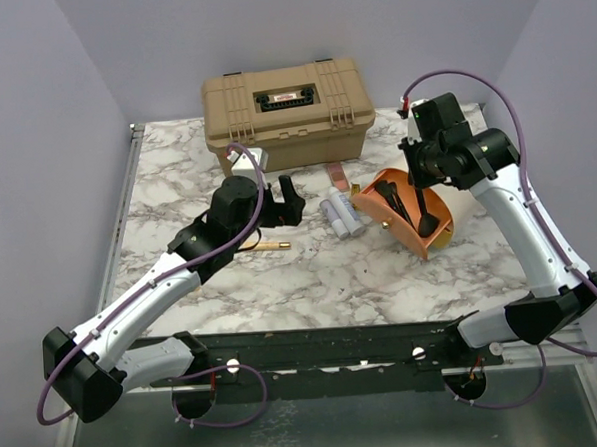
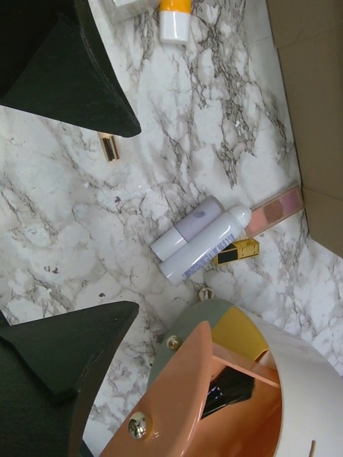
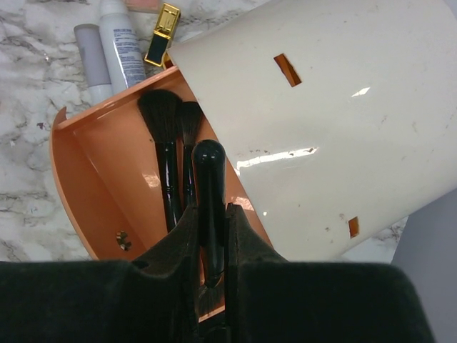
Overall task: Organize the makeup
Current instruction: Place the makeup brush in the drawer.
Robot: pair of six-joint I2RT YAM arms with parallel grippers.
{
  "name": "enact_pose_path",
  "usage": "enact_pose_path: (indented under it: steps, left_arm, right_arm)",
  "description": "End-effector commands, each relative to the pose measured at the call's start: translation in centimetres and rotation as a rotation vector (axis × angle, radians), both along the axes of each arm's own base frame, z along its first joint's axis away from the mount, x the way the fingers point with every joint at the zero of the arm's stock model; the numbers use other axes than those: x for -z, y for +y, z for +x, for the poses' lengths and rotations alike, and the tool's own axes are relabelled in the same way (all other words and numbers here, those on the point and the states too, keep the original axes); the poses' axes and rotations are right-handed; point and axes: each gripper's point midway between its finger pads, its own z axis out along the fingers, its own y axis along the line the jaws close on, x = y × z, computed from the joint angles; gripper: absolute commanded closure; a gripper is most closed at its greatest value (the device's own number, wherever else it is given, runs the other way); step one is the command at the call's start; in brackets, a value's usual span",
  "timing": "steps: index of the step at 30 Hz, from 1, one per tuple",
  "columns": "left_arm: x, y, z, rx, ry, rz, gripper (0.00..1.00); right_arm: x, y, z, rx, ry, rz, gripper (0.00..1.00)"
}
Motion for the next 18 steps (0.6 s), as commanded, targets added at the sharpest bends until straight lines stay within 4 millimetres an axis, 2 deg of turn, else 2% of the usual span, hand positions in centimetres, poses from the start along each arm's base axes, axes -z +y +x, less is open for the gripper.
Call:
enact_pose_path:
  steps: [1,3,6,9,11,12,18]
  left_arm:
    - [-0.9,-1.5,-0.4,0.068,-0.007,-0.056,0.01]
    - [-1.1,-1.8,-0.4,0.078,-0.008,-0.066,0.01]
    - [-1.1,-2.1,-0.5,0.094,-0.004,-0.078,0.01]
    - [-1.2,-2.4,-0.6,0.106,-0.005,-0.086,0.01]
    - [-1.3,-2.6,-0.7,0.120,-0.008,-0.086,0.01]
    - [-1.4,-2.8,-0.7,0.132,-0.011,-0.087,0.02]
    - [-1.9,-4.0,-0.9,0.190,-0.016,-0.108,0.03]
  right_arm:
    - [0.9,-0.7,-0.8,0.014,0.043,-0.027,0.89]
    - [1.1,-0.6,-1.0,0.011,0.050,-0.022,0.88]
    - [1.3,-0.6,-1.1,0.017,0.061,-0.019,0.77]
    - [1.1,-0.9,-1.1,0.039,0.053,-0.024,0.72]
    - [0.5,-1.2,-0.9,0.054,0.028,-0.031,0.60]
    - [0.2,-1.5,-0.8,0.064,0.016,-0.040,0.58]
    - [-0.5,-1.3,-0.7,0.054,-0.005,-0.027,0.61]
